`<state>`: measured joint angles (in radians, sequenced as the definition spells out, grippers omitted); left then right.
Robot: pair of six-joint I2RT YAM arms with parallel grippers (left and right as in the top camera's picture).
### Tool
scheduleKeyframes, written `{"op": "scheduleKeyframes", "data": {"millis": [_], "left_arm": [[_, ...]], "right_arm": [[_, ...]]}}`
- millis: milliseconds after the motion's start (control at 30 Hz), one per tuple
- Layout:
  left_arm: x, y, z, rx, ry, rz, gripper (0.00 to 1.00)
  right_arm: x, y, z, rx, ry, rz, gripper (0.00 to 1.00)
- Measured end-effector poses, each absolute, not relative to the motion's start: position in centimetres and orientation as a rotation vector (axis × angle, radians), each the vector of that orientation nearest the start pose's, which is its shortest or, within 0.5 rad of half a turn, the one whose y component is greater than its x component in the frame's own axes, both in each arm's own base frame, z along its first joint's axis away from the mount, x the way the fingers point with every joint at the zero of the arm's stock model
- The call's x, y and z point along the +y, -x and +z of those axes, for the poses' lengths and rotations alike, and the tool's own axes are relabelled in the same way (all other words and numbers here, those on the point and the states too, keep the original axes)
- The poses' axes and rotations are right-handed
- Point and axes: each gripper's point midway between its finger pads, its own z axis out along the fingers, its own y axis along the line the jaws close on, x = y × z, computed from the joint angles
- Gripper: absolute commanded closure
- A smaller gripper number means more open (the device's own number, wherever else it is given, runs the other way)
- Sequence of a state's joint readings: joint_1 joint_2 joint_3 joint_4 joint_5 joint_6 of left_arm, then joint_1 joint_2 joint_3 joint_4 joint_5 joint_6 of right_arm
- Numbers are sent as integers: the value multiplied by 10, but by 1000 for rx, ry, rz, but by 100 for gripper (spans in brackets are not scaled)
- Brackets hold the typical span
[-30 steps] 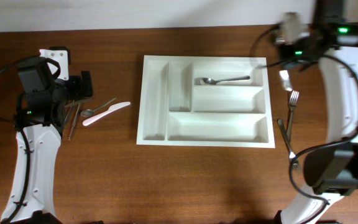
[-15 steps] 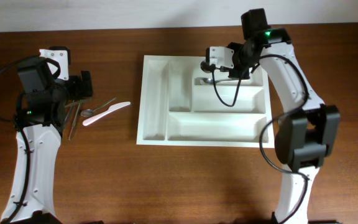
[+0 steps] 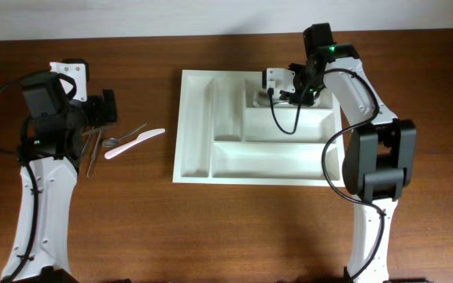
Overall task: Pack container
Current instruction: 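Open right gripper and return it to the forks, then grasp a metal fork with the right gripper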
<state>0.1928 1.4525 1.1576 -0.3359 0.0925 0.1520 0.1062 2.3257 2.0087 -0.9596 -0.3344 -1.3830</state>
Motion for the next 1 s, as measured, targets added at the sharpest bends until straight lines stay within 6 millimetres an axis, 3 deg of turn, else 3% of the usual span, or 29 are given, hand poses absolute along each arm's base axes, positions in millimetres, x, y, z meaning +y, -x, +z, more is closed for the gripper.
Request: {"op": "scheduleKeyframes", "data": {"millis": [100,167,233,367,467,533,633,700,800,900,1000], "left_arm": [[68,-434,217,2200,-7,91,1],[68,-434,217,2200,-7,91,1],[68,-434,217,2200,-7,91,1],[69,-434,217,2200,-7,92,1],[68,-434,217,2200,-7,91,1],[68,-434,217,2200,-7,91,1],[68,-434,217,2200,-7,91,1],[68,-434,217,2200,-7,91,1],[68,-434,217,2200,-7,91,1],[68,-434,217,2200,-7,91,1],[68,-434,217,2200,-7,91,1]], "right_arm": [[110,-517,68,2050,1765,133,60],[106,-524,86,2169,1607,131,51],[103,-528,112,2292,1406,142,50],[89,-515,173,2489,1020,196,51],[58,-502,223,2573,683,219,53],[38,-496,232,2622,521,223,51],[-13,-479,226,2760,127,186,51],[-50,-465,212,2837,-139,142,51],[-88,-448,190,2897,-406,103,51],[-113,-429,159,2966,-590,80,52],[-124,-418,121,3018,-686,70,56]]}}
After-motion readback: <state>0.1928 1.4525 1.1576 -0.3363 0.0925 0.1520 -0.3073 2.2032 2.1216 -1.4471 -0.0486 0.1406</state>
